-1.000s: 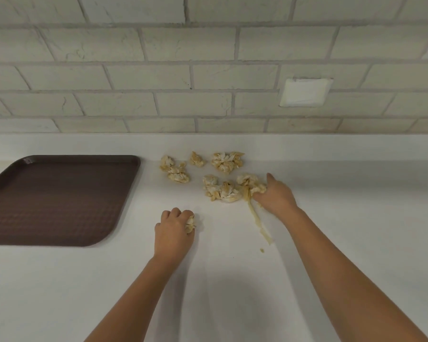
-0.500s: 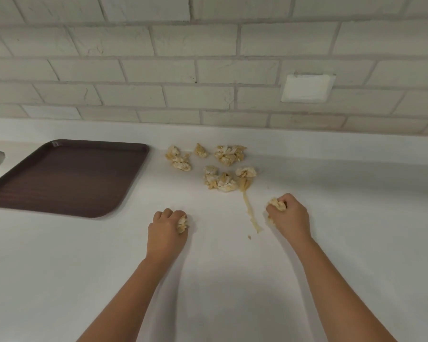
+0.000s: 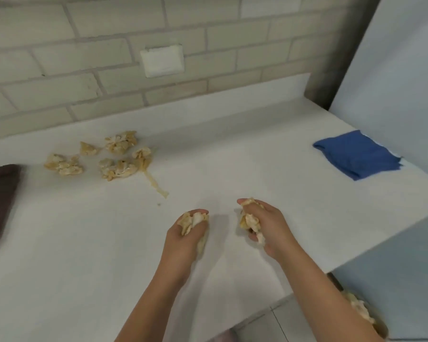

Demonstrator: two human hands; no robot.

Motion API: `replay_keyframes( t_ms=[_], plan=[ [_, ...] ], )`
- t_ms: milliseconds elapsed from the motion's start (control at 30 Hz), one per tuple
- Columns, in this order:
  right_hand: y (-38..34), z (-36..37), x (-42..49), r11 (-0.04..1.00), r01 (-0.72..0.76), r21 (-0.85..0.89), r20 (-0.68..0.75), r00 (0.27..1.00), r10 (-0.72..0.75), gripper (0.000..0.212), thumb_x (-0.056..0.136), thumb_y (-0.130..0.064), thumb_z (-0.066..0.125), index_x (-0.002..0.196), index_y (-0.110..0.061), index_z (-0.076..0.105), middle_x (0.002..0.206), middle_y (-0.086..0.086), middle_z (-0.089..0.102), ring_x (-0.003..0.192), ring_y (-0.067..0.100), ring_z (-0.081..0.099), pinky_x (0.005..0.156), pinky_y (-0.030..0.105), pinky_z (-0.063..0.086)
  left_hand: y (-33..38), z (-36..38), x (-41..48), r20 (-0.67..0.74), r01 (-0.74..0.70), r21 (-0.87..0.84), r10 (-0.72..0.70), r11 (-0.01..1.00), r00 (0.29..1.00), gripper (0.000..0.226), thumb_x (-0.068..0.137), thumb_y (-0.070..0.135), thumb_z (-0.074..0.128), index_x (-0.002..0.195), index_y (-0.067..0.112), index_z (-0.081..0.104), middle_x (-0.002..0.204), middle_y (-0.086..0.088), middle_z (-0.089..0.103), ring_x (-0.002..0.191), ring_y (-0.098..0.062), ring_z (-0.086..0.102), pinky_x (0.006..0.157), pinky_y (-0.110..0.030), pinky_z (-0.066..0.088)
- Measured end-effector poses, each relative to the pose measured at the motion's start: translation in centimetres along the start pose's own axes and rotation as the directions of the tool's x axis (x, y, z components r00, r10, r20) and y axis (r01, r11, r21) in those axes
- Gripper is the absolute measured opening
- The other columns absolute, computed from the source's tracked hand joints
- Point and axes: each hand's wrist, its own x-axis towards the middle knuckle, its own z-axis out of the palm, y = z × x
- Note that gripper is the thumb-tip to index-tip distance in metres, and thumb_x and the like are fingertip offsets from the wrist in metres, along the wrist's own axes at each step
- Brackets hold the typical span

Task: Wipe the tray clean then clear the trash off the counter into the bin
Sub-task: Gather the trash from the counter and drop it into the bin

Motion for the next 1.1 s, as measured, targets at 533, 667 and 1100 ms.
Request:
replay_keyframes(
  t_ms=[533, 667, 1100],
  plan=[
    [9.7, -34.2, -10.6, 0.956, -0.096, 0.277, -0.457, 0.862, 0.219, 0.021, 0.087, -0.019, 0.06, 0.105, -0.011, 0.069, 0.079, 0.015, 0.058, 0.066, 0.025, 0.054, 0.058, 0.03, 0.041, -15.2, 29.7, -8.8, 0.514, 0.403, 0.192, -0.441, 0.895, 0.736, 0.042, 0.076, 0.024, 0.072, 0.115, 0.012, 0.062, 0.091, -0.002, 0.065, 0.08, -0.017, 0.06, 0.062, -0.03, 0.048],
    [14.8, -43.6, -8.5, 0.941, -0.258, 0.22, -0.515, 0.788, 0.337, 0.018, 0.084, -0.024, 0.065, 0.091, -0.008, 0.068, 0.071, 0.011, 0.065, 0.058, 0.022, 0.061, 0.053, 0.027, 0.046, -23.8, 37.3, -8.1, 0.379, 0.582, 0.141, -0.587, 0.801, 0.716, 0.019, 0.087, 0.013, 0.062, 0.106, 0.013, 0.062, 0.08, -0.003, 0.064, 0.075, -0.017, 0.059, 0.061, -0.029, 0.046],
    [44.8, -61.6, 8.4, 0.868, -0.444, 0.221, -0.645, 0.602, 0.472, 0.037, 0.082, -0.035, 0.059, 0.116, -0.02, 0.061, 0.109, 0.003, 0.066, 0.098, 0.027, 0.062, 0.082, 0.037, 0.052, -58.0, 51.2, 0.1, 0.233, 0.532, 0.338, -0.616, 0.777, 0.752, 0.031, 0.085, 0.029, 0.067, 0.114, 0.02, 0.059, 0.111, -0.002, 0.066, 0.103, -0.02, 0.063, 0.087, -0.035, 0.053]
  ],
)
